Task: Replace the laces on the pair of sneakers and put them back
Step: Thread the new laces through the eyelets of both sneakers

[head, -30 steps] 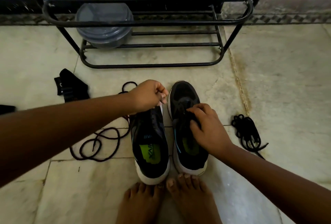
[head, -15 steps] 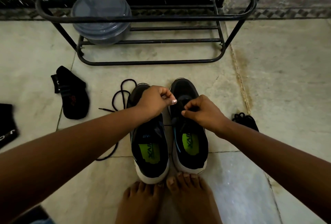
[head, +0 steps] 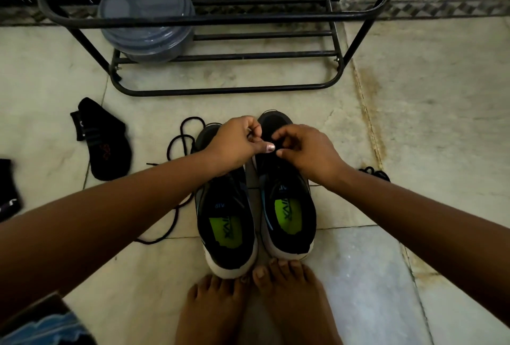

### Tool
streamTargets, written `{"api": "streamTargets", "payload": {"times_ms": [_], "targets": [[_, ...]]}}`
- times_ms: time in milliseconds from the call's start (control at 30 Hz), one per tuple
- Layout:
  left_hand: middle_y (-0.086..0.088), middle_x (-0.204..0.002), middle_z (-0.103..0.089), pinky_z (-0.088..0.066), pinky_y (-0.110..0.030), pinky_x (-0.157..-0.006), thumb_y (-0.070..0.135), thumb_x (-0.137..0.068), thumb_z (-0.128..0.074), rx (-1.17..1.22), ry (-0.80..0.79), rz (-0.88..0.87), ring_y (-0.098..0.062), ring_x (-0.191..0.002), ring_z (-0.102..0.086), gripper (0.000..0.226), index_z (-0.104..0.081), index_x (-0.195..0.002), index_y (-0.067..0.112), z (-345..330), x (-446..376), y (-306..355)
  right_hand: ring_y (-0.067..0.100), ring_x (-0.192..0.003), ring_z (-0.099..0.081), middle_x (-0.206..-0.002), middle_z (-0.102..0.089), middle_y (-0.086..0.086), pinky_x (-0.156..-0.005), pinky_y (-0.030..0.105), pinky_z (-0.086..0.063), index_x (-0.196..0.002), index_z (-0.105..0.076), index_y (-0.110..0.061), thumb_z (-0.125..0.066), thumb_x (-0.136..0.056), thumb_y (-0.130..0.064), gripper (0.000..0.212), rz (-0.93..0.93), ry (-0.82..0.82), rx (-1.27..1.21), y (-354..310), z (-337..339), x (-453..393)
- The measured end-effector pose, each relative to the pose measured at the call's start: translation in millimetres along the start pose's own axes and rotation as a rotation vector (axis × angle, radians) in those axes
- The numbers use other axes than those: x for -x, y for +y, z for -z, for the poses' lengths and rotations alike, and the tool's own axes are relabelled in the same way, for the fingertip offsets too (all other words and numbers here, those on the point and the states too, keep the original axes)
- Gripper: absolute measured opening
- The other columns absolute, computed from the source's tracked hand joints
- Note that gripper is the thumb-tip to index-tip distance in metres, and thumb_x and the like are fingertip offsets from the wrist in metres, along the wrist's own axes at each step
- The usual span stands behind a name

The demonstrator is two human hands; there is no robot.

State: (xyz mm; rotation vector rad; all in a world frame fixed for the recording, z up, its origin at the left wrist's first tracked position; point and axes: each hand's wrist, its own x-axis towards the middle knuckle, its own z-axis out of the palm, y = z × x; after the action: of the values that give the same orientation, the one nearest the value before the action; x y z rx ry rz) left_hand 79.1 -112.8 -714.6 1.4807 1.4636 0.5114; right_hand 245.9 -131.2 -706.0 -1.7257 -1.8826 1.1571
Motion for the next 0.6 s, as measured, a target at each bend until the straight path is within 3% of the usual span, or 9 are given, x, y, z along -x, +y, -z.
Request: {"api": "streamTargets", "payload": {"times_ms": [133, 267, 333, 400, 467, 600], "targets": [[0.0, -0.061, -0.046, -0.034, -0.009, -0.044, 0.009, -0.08, -0.073, 0.245, -0.029, 0.091, 0.002, -0.044, -0.04, 0.024, -0.05, -0.076, 0.013, 4.1, 6.7, 6.9, -0.001, -0.066, -0.055, -0.075, -0.064, -0.005, -0.056, 0.001, -0.038, -0.087, -0.072, -0.014, -0.067, -0.085, -0.011, 0.006, 0.003, 0.033, -0.077, -7.2, -2.5, -4.5], [-0.005, -0.071, -0.061, -0.034, -0.013, -0.044, 0.014, -0.08, -0.073, 0.252, -0.08, 0.132, -0.008, -0.059, -0.051, 0.015, -0.058, -0.08, 0.016, 12.6, 8.8, 6.0, -0.007, -0.055, -0.054, -0.067, -0.062, -0.011, -0.054, 0.003, -0.037, -0.082, -0.072, -0.013, -0.068, -0.084, -0.009, 0.006, -0.004, 0.043, -0.128, -9.3, 0.2, -5.2], [0.008, -0.057, -0.063, -0.035, -0.013, -0.043, 0.014, -0.08, -0.073, 0.268, -0.049, 0.139, 0.001, -0.05, -0.052, 0.016, -0.057, -0.076, 0.016, 12.5, 9.2, 3.7, -0.004, -0.049, -0.053, -0.067, -0.064, -0.004, -0.053, 0.011, -0.042, -0.081, -0.071, -0.014, -0.068, -0.084, -0.007, 0.008, -0.023, 0.011, -0.156, -9.6, 2.4, -4.9], [0.014, -0.043, -0.055, -0.035, -0.014, -0.042, 0.014, -0.08, -0.074, 0.294, 0.017, 0.167, 0.003, -0.041, -0.045, 0.018, -0.056, -0.074, 0.015, 10.4, 9.1, 1.5, 0.003, -0.055, -0.058, -0.07, -0.066, 0.0, -0.059, 0.024, -0.051, -0.082, -0.07, -0.016, -0.069, -0.081, -0.004, 0.012, -0.032, -0.033, -0.198, -10.7, 4.7, -4.9], [0.013, -0.042, -0.052, -0.035, -0.015, -0.041, 0.014, -0.079, -0.075, 0.352, 0.075, 0.2, 0.001, -0.039, -0.041, 0.02, -0.056, -0.074, 0.014, 8.5, 9.0, 0.4, 0.013, -0.07, -0.065, -0.076, -0.069, 0.004, -0.072, 0.035, -0.057, -0.088, -0.07, -0.014, -0.073, -0.078, -0.003, 0.015, -0.048, -0.071, -0.24, -11.3, 5.2, -5.6], [0.002, -0.06, -0.064, -0.032, -0.018, -0.042, 0.009, -0.081, -0.071, 0.614, 0.093, 0.233, -0.006, -0.047, -0.043, 0.019, -0.054, -0.074, 0.012, 6.2, 9.3, 5.7, 0.016, -0.088, -0.068, -0.091, -0.072, 0.006, -0.085, 0.032, -0.055, -0.101, -0.071, -0.01, -0.074, -0.078, -0.011, 0.024, -0.073, -0.155, -0.238, -15.8, 3.1, -6.5]]}}
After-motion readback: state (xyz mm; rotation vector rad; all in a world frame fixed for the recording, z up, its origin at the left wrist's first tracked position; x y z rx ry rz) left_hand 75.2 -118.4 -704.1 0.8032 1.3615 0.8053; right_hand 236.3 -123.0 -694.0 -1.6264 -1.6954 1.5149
